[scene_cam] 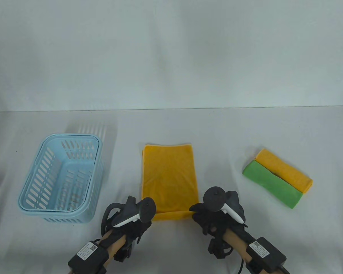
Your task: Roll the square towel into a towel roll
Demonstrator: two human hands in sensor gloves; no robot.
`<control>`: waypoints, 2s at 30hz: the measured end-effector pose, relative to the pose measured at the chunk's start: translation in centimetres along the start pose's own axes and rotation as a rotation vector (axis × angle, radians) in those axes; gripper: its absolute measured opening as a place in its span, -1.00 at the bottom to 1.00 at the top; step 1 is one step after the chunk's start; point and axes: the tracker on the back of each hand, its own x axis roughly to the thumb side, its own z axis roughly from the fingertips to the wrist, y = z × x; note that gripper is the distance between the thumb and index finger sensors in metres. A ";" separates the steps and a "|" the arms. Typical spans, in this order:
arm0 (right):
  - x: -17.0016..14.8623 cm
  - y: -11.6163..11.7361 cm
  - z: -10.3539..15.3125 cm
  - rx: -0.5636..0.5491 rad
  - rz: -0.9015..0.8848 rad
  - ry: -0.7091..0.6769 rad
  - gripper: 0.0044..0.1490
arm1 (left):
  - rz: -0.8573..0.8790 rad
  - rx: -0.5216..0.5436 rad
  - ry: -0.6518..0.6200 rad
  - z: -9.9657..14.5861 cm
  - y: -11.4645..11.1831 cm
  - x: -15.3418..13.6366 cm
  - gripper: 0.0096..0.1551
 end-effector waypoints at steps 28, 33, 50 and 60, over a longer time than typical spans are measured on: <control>-0.8 0.6 -1.1 -0.223 -0.017 0.116 -0.43 | 0.120 0.047 0.226 -1.5 -0.3 -2.7 -0.43; -0.7 0.8 -1.0 -0.244 0.015 0.132 -0.41 | 0.079 0.080 0.265 -1.6 -0.6 -2.7 -0.35; 1.6 -0.7 1.6 -0.286 0.046 -0.032 -0.20 | -0.019 0.230 0.097 0.6 1.6 -0.6 -0.15; 2.4 3.2 0.2 -0.121 0.435 -0.010 -0.07 | -0.315 0.098 0.014 -1.0 -2.1 2.4 -0.05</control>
